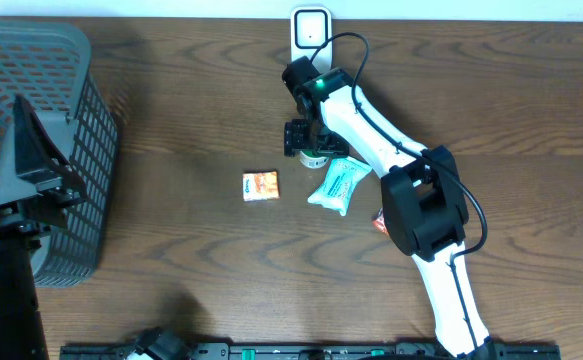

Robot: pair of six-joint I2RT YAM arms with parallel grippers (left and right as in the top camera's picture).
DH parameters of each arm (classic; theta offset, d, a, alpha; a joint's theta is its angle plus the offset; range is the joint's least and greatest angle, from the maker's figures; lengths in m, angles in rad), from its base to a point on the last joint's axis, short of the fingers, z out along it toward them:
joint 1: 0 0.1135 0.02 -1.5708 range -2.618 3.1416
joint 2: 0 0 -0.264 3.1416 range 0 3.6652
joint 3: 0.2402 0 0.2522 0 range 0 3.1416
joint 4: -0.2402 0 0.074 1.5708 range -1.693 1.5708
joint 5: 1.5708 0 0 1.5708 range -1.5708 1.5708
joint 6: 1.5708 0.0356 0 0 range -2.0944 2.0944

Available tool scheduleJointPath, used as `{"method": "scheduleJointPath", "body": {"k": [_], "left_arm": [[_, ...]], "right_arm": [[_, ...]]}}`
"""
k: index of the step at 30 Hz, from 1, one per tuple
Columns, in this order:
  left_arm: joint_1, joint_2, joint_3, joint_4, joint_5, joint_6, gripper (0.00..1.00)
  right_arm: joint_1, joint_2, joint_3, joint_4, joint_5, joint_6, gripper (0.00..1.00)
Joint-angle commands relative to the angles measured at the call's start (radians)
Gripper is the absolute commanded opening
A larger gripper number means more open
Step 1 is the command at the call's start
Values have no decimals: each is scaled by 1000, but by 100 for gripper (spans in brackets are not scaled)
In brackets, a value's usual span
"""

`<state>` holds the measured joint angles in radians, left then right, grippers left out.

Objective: Scan the item barcode
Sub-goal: 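Carry the jar to the white scanner and hold its label facing it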

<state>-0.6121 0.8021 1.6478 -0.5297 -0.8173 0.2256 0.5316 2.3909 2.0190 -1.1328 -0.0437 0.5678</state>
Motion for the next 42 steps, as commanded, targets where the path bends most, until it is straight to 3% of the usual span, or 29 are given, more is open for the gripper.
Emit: {"method": "scheduleJointPath", "body": {"k": [1, 12, 21, 24, 30, 42], "left_arm": [[2, -6, -9, -1, -3, 9, 98], [2, -6, -9, -1, -3, 9, 98], [2, -8, -9, -1, -3, 9, 98], [2, -20, -9, -1, -3, 9, 98], [28, -65, -9, -8, -3, 5, 98], [127, -101, -10, -12, -3, 5, 98]], "right_arm": [[0, 16, 8, 5, 39, -12, 81], [-5, 43, 8, 22, 34, -48, 74], [-11, 71, 7, -1, 31, -53, 56], [-21, 71, 8, -29, 4, -53, 55], [-67, 70, 26, -105, -186, -79, 45], [-179, 70, 137, -348, -559, -158, 42]]}}
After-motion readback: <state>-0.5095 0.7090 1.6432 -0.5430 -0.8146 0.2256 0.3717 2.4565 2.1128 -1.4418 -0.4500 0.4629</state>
